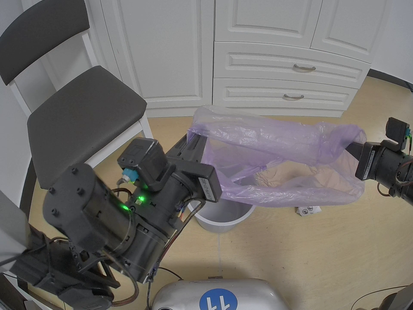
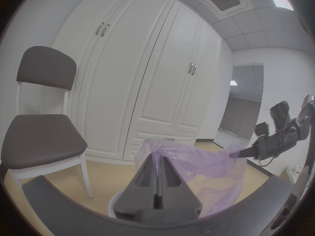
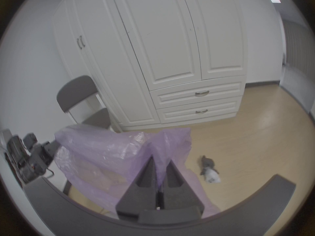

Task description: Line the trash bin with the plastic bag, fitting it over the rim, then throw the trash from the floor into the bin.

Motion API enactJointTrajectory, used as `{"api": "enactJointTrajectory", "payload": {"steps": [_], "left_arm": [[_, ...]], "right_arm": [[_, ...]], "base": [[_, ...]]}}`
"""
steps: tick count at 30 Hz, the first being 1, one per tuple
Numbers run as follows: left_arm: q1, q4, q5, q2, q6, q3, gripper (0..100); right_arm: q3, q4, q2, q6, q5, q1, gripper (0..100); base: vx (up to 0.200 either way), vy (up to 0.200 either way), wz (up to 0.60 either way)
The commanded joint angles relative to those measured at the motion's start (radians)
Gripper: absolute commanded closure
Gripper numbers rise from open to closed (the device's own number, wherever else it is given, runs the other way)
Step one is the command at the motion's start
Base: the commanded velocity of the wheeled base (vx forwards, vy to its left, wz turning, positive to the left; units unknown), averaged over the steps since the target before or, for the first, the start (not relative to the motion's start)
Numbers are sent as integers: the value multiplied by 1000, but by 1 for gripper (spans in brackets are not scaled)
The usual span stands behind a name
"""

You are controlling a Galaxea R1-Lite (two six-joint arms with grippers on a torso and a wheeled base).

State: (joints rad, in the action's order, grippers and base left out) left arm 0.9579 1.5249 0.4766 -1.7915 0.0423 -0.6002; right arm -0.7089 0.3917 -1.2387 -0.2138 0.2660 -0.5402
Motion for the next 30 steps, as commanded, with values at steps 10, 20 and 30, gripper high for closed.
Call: {"api": "enactJointTrajectory", "payload": {"steps": [10,20,30], "left_arm": [[-134,3,-1,-109,-44,-56,100],[-260,3,-156,-77,-144,-18,100],[-409,4,-339,-121,-208,3,100]], "right_arm": [[54,19,-48,68,139,-78,100],[63,78,-134,77,127,62,100],[138,79,-168,177,35,135,100]], "base": [[0,0,0],[0,0,0],[0,0,0]]}}
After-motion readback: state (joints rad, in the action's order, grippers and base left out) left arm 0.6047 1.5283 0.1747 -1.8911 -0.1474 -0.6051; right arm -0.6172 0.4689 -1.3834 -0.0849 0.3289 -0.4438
